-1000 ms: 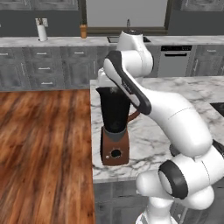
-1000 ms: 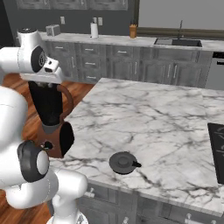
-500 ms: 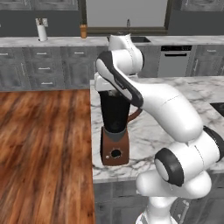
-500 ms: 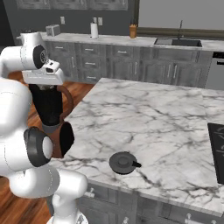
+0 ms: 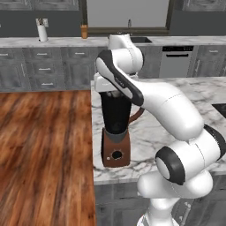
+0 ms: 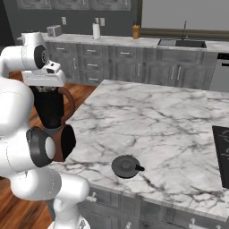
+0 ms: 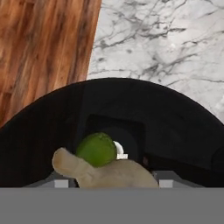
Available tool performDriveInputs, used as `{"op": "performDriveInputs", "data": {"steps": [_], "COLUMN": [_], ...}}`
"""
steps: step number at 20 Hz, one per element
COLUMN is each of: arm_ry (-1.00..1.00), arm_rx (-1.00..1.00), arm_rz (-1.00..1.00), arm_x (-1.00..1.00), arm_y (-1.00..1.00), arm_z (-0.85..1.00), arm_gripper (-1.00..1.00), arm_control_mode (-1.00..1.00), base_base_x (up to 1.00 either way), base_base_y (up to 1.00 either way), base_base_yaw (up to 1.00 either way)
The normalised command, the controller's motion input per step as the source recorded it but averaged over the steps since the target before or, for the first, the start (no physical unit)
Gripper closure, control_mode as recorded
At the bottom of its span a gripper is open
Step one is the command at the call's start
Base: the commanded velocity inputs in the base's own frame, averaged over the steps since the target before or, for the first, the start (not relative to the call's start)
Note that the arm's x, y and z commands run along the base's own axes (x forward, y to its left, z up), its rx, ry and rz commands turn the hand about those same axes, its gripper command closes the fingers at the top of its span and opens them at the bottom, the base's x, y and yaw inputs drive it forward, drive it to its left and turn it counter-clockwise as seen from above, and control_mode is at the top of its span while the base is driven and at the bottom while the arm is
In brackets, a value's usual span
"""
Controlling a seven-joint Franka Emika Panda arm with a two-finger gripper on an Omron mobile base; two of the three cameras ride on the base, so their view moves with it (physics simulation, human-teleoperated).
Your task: Grab the lime and garlic from the fridge, place them in the blender, close the lid, and turn on the blender to create a marinade.
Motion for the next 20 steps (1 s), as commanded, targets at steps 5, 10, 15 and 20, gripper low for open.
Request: {"op": "performDriveInputs", "data": {"steps": [5, 10, 15, 20], "arm_ry": [-0.03, -0.08, -0.20, -0.20], "arm_rx": [0.00, 0.00, 0.00, 0.04], "arm_rz": [0.00, 0.00, 0.00, 0.00], "arm_x": [-0.02, -0.31, -0.78, -0.96], "arm_y": [0.05, -0.01, -0.49, -0.95], "arm_z": [-0.01, 0.46, 0.81, 0.23], "arm_gripper": [-1.00, -1.00, -1.00, -1.00], "arm_control_mode": [-1.00, -1.00, -1.00, -1.00], "base_base_x": [0.00, 0.00, 0.00, 0.00], "base_base_y": [0.00, 0.00, 0.00, 0.00], "base_base_yaw": [0.00, 0.00, 0.00, 0.00]}}
